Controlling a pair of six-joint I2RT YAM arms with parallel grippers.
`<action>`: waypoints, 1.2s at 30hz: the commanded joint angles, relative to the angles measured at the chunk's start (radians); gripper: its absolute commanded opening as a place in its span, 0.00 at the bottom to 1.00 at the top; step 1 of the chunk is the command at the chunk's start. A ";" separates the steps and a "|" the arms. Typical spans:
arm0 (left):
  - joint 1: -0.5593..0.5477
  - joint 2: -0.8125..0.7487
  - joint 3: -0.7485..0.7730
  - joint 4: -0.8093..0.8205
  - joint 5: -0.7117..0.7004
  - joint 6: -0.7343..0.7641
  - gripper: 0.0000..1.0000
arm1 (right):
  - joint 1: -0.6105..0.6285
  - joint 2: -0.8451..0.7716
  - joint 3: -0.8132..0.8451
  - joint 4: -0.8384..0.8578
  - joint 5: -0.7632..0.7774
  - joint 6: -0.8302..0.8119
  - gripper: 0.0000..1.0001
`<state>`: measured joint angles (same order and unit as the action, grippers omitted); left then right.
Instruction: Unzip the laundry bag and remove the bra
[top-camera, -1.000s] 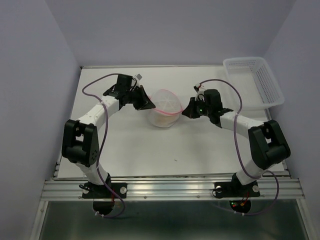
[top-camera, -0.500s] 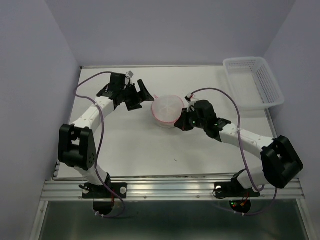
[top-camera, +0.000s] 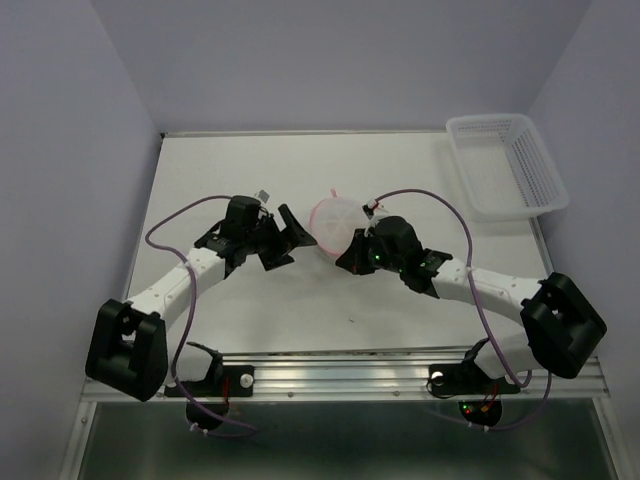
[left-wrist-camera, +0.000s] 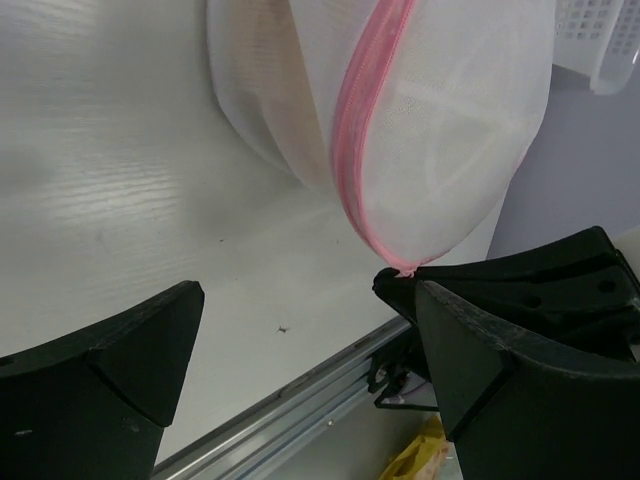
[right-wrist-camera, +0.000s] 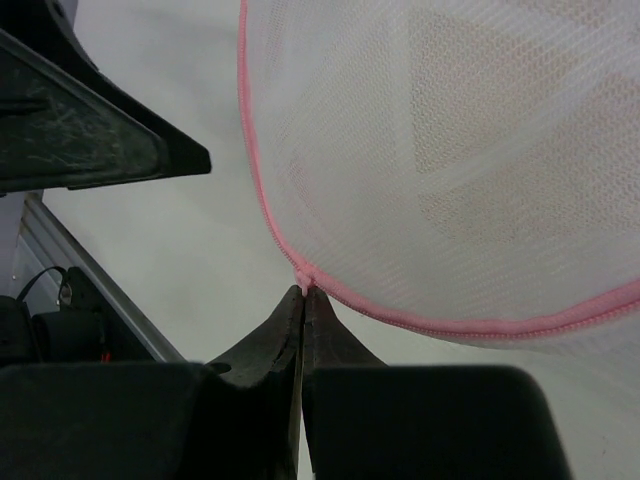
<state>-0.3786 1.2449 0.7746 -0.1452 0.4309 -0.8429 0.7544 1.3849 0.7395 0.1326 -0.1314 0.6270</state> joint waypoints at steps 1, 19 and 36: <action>-0.068 0.077 0.057 0.166 -0.017 -0.079 0.99 | 0.010 0.000 0.012 0.075 -0.004 0.007 0.01; -0.089 0.280 0.170 0.302 0.161 -0.082 0.00 | 0.010 0.005 0.063 -0.048 0.128 -0.065 0.01; 0.079 0.410 0.406 0.084 0.371 0.349 0.00 | -0.297 -0.020 0.086 -0.194 0.202 -0.386 0.01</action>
<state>-0.3340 1.6310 1.0817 0.0540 0.7658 -0.6903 0.5110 1.3602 0.7952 -0.0147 -0.0456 0.3782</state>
